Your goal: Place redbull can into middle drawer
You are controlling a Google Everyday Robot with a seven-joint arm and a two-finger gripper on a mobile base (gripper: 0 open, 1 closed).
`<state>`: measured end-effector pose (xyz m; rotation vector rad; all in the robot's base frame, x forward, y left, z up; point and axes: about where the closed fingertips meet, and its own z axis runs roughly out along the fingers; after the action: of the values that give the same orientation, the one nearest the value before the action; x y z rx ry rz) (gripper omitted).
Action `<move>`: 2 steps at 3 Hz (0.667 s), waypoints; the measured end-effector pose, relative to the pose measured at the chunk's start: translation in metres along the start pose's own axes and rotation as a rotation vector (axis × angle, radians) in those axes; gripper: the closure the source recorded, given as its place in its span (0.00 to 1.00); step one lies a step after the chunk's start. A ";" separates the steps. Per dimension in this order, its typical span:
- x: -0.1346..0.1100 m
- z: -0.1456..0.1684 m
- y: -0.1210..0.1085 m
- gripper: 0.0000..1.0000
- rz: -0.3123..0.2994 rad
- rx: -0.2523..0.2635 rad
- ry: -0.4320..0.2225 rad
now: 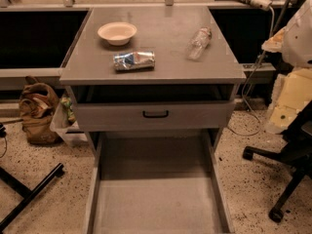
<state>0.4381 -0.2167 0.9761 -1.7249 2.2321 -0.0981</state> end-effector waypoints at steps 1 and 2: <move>0.000 0.000 0.000 0.00 0.000 0.000 0.000; -0.006 0.002 -0.003 0.00 -0.021 0.014 -0.008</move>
Offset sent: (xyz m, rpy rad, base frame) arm 0.0159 0.0156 -0.0036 -0.0067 -0.0346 0.0635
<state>0.4432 -0.2114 0.9768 -1.7392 2.2028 -0.1111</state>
